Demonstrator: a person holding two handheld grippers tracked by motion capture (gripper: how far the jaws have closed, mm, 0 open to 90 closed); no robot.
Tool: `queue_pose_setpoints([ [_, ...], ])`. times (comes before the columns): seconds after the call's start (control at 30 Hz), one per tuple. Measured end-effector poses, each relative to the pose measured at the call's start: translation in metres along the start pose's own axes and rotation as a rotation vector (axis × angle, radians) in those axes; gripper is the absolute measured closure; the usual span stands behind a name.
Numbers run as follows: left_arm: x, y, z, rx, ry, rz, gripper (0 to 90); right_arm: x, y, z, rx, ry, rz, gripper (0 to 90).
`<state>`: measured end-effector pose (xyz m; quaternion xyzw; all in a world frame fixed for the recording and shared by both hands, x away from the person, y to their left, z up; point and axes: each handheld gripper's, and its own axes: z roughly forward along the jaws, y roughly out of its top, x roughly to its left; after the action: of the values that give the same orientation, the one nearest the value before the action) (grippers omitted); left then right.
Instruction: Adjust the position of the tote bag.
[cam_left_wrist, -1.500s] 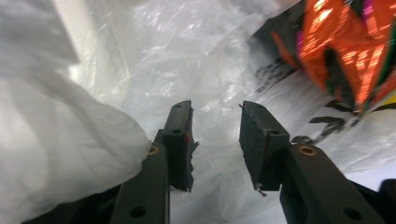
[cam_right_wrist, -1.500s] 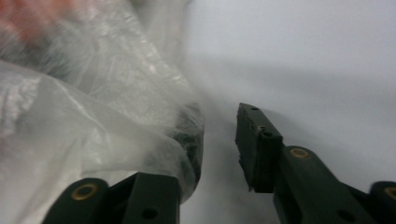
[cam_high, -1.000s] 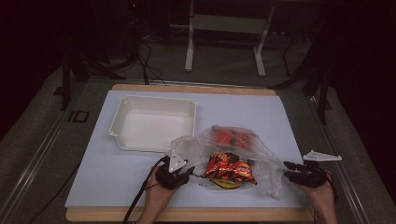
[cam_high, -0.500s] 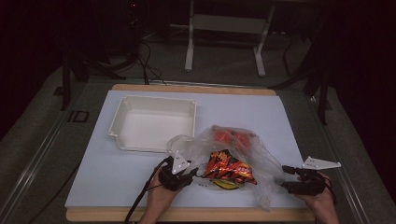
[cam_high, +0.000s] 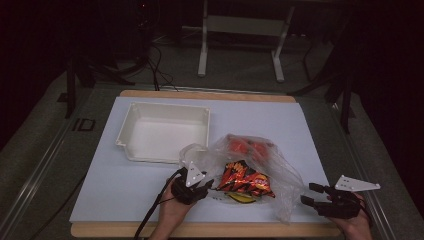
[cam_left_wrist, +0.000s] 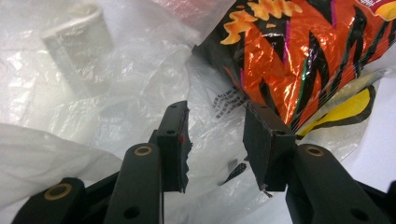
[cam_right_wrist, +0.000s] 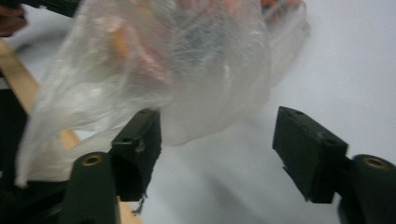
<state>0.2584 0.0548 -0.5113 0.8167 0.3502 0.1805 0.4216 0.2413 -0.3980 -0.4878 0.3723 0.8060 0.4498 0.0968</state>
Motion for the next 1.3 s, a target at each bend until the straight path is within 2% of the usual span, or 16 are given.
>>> queue_pose_setpoints([
  [0.13,-0.001,0.003,0.001,-0.002,-0.001,0.007,60.8,0.007,0.006,-0.005,-0.031,0.013,-0.014,43.9],
  [0.23,-0.001,0.004,0.001,-0.006,-0.003,0.005,60.9,0.01,0.01,-0.006,-0.017,0.004,-0.025,48.6],
  [0.37,-0.001,0.004,0.001,-0.004,-0.003,0.006,60.9,0.005,0.005,-0.009,-0.003,0.006,-0.025,47.5],
  [0.5,-0.001,0.004,0.002,-0.006,-0.004,0.005,60.9,0.002,-0.002,-0.018,-0.025,0.011,-0.008,46.5],
  [0.63,-0.003,0.007,0.004,-0.006,-0.007,0.008,60.9,0.005,0.001,-0.02,-0.052,0.021,-0.001,47.6],
  [0.87,-0.007,0.014,0.006,-0.013,-0.017,0.023,61.0,0.021,0.024,-0.004,-0.075,0.058,-0.045,48.3],
  [1.03,-0.008,0.019,0.007,-0.025,-0.022,0.028,61.2,0.035,0.043,0.01,-0.105,0.111,-0.068,48.0],
  [1.17,-0.011,0.023,0.009,-0.025,-0.029,0.038,61.2,0.047,0.054,0.026,-0.084,0.105,-0.102,40.6],
  [1.27,-0.01,0.029,0.014,-0.023,-0.027,0.051,61.2,0.048,0.058,0.041,-0.032,0.06,-0.115,42.0],
  [1.3,-0.01,0.029,0.014,-0.023,-0.027,0.051,61.5,0.048,0.058,0.041,-0.032,0.06,-0.115,42.0],
])
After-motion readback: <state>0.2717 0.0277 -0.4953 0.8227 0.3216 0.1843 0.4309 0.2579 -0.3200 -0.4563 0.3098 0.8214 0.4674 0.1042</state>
